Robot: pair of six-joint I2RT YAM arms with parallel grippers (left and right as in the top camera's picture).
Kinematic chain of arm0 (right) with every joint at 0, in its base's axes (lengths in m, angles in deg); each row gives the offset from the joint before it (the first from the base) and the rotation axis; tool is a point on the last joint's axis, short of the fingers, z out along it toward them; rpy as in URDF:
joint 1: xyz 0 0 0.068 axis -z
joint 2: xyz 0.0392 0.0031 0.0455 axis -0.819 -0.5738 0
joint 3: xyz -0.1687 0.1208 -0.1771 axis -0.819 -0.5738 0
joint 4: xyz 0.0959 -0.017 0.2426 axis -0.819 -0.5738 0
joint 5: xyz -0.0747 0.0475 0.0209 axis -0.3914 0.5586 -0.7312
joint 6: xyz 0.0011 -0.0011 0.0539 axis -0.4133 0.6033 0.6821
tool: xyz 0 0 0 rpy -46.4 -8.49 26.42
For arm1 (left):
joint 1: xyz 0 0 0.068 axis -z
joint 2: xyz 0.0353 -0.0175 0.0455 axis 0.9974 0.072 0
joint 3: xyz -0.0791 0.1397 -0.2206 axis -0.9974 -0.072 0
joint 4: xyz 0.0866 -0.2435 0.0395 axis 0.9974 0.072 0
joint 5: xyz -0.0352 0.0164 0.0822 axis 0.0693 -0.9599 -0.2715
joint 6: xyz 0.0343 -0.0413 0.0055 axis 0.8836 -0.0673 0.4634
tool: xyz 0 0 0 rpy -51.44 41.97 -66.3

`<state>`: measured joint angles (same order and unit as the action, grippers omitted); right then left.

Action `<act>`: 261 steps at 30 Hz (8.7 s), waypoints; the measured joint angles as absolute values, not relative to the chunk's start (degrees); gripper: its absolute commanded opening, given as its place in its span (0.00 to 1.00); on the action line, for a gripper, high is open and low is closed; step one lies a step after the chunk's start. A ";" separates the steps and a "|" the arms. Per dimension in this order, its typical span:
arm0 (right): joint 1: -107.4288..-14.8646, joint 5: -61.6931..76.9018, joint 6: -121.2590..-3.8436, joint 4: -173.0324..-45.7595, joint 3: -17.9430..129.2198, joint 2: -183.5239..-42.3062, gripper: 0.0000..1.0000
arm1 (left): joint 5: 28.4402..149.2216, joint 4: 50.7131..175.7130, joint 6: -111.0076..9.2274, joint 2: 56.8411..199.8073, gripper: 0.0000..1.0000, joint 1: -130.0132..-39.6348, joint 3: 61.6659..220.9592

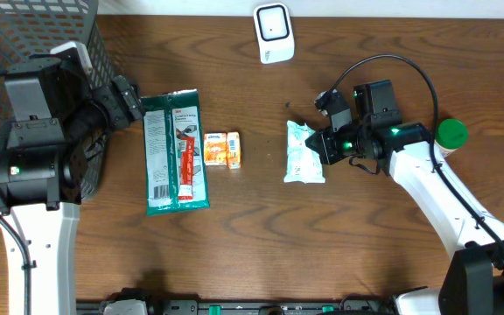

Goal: Scan the item barcode
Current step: 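Lift the wipes pouch upright with the right gripper, then carry the wipes pouch up to the white barcode scanner, then hold the wipes pouch in front of the scanner window, then carry the wipes pouch right and lower it beside the jar, then move the right gripper left over the orange Kleenex packs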

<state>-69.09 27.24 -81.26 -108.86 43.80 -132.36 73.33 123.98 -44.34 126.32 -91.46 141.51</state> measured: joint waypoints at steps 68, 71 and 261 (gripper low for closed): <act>-82.66 0.53 -89.94 -97.84 43.80 -110.24 0.01 | 73.33 124.00 -44.34 126.32 0.87 -91.46 141.51; -82.66 -2.81 -91.58 -91.55 43.89 -108.86 0.01 | 73.33 124.00 -44.34 126.32 0.87 -91.46 141.51; -57.46 13.95 -74.35 -97.41 56.61 -145.36 0.77 | 73.31 124.00 -44.34 126.32 0.87 -91.46 141.51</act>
